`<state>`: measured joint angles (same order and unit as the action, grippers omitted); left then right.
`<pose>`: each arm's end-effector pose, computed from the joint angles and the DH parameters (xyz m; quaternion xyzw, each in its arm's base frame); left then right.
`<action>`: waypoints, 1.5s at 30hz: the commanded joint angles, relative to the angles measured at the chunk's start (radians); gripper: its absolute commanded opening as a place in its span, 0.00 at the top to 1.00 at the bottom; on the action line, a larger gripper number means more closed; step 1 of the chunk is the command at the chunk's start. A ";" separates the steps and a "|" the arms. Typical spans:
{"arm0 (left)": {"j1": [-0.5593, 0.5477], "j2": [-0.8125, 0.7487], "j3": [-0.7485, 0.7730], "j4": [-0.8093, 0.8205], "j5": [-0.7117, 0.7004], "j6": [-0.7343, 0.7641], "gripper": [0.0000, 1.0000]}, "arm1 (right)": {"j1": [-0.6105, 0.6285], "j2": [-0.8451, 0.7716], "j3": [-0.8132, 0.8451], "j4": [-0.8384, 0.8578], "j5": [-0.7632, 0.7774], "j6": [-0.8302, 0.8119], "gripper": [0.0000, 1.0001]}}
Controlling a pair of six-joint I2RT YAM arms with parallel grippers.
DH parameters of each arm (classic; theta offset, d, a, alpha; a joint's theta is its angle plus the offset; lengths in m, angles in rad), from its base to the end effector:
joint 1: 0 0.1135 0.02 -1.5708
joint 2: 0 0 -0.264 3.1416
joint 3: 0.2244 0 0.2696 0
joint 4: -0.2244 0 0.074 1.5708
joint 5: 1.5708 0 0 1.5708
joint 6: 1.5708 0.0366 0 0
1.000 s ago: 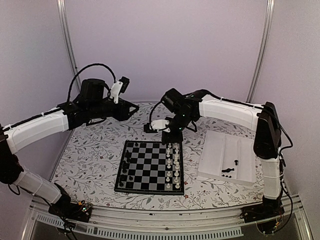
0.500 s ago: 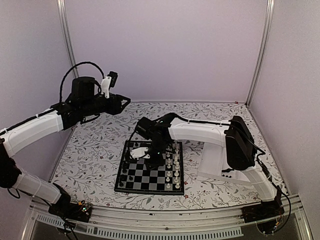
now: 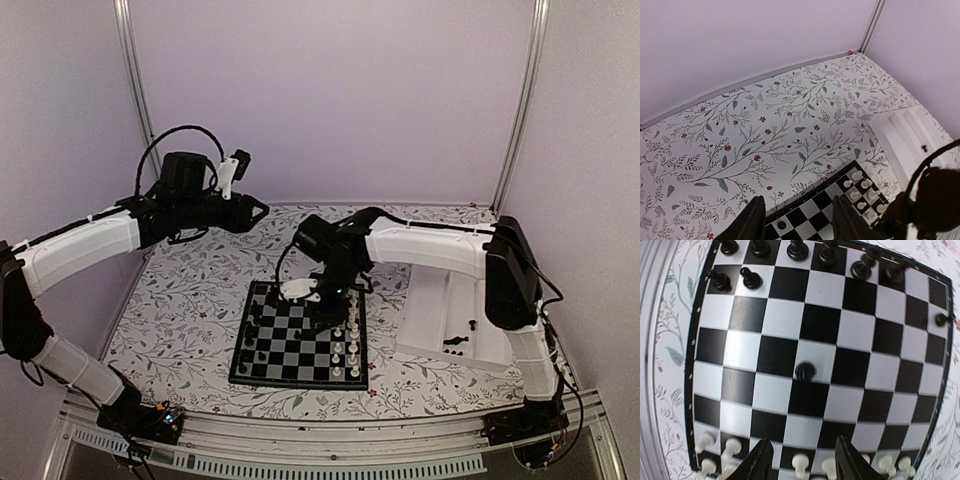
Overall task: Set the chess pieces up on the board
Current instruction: Place the chess piece on the chessboard, then pick up the chess piece from the chessboard.
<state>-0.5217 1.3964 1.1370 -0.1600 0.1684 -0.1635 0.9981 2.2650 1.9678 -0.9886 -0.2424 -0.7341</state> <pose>0.2953 -0.1768 0.3192 0.1940 0.8143 -0.2487 0.4873 0.2574 0.4154 0.1917 -0.7597 0.6235 0.1372 0.1240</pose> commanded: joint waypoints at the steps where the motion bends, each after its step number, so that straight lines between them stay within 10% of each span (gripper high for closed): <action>1: -0.140 0.103 0.118 -0.237 -0.103 0.122 0.52 | -0.124 -0.278 -0.208 0.052 -0.063 0.018 0.53; 17: -0.379 0.269 -0.026 -0.380 -0.046 0.084 0.55 | -0.722 -1.100 -1.128 0.598 -0.402 0.104 0.42; 45: -0.432 0.380 -0.003 -0.349 -0.147 0.070 0.77 | -0.813 -1.088 -1.164 0.613 -0.471 0.107 0.40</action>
<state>-0.9405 1.7630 1.1114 -0.5354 0.0399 -0.0849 0.1867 1.1656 0.8112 -0.3935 -0.6922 -0.6277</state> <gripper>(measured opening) 0.253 0.600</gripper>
